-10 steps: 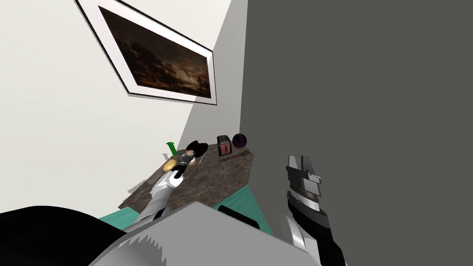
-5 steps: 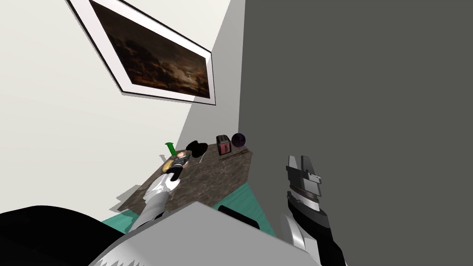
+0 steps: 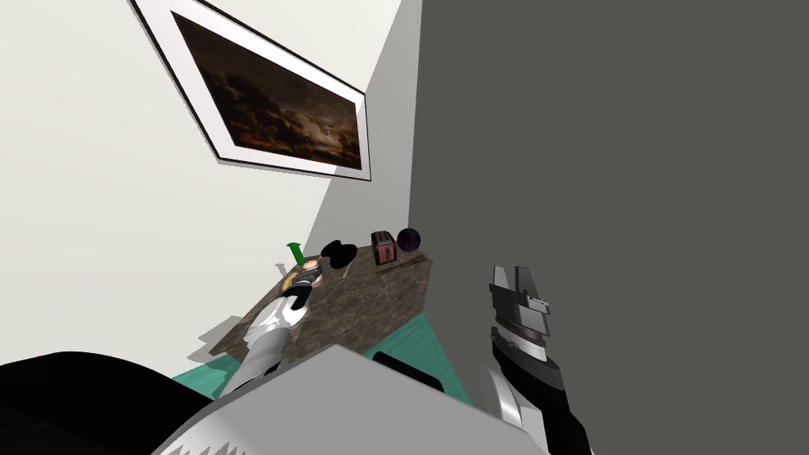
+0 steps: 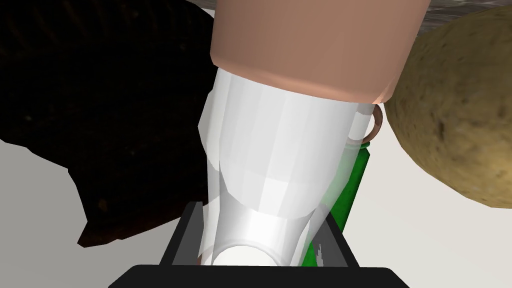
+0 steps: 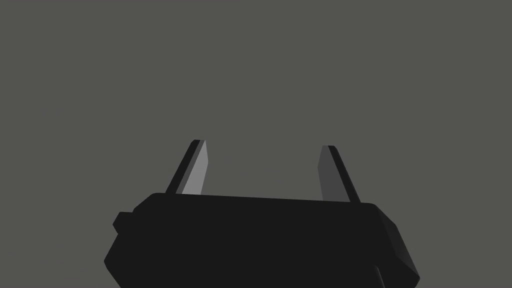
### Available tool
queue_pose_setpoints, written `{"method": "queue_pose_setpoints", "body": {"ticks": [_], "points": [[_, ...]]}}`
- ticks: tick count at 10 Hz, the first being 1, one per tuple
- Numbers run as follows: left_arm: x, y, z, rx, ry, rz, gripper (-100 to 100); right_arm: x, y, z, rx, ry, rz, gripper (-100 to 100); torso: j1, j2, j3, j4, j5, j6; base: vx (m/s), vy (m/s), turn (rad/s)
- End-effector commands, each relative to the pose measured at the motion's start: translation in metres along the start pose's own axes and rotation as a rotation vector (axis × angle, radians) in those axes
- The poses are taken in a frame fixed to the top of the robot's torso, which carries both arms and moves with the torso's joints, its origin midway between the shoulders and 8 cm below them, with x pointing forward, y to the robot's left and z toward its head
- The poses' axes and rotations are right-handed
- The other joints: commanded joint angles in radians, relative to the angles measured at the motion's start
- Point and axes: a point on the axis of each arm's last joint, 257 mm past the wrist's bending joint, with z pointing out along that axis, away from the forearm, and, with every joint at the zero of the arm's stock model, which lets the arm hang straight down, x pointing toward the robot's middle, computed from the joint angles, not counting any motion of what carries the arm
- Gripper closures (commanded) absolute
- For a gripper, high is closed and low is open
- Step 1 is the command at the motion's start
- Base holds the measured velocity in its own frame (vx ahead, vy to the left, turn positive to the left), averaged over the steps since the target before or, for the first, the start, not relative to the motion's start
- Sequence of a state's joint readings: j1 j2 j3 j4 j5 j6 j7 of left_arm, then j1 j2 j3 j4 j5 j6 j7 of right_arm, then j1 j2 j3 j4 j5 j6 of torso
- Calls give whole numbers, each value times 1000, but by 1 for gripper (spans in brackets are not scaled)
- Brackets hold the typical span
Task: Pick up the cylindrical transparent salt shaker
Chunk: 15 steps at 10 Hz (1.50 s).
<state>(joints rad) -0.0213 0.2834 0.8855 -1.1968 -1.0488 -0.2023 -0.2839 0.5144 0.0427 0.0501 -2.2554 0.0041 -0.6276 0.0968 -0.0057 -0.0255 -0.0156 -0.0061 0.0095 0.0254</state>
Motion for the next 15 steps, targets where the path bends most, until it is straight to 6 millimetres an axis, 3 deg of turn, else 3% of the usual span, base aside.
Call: {"method": "queue_pose_setpoints", "body": {"ticks": [1,2,3,4,5,6,7,8,10,11,12,14,15], "points": [[0,0,0,0,0,0,100,0,0,0,0,0,0,0,0,0,0,0,0,0,0,0,0],[0,0,0,0,0,0,100,0,0,0,0,0,0,0,0,0,0,0,0,0,0,0,0],[0,0,0,0,0,-1,0,0,0,0,0,0,0,0,0,0,0,0,0,0,0,0,0],[-7,-28,13,87,-11,18,100,0,0,0,0,0,0,0,0,0,0,0,0,0,105,-41,341],[8,-41,12,114,17,0,100,0,0,0,0,0,0,0,-3,-5,-2,0,-2,-2,142,-60,234],[7,-40,13,112,14,-19,100,0,0,0,0,0,0,0,-5,-9,-5,-1,0,3,73,-42,-42],[2,-58,21,177,8,16,100,0,0,0,0,0,0,0,-4,-7,-4,-1,0,4,105,-62,275],[12,-71,20,209,27,3,100,0,0,0,0,0,0,0,-5,-7,-3,0,-2,0,110,-72,232],[13,-73,20,210,29,-36,100,0,0,0,0,0,0,0,-3,-4,-2,0,-1,4,22,-12,-18],[4,-93,27,281,15,7,100,0,0,0,0,0,0,0,-1,-3,-1,1,0,5,67,-25,364],[20,-96,24,292,46,-16,100,0,0,0,0,0,0,0,-2,-5,-2,1,-1,1,103,-46,222],[10,-112,29,351,26,3,100,0,0,0,0,0,0,0,-3,-8,-4,0,1,8,82,-49,102],[23,-117,26,367,54,-10,100,0,0,0,0,0,0,0,-4,-11,-5,-1,0,6,106,-76,229]]}}
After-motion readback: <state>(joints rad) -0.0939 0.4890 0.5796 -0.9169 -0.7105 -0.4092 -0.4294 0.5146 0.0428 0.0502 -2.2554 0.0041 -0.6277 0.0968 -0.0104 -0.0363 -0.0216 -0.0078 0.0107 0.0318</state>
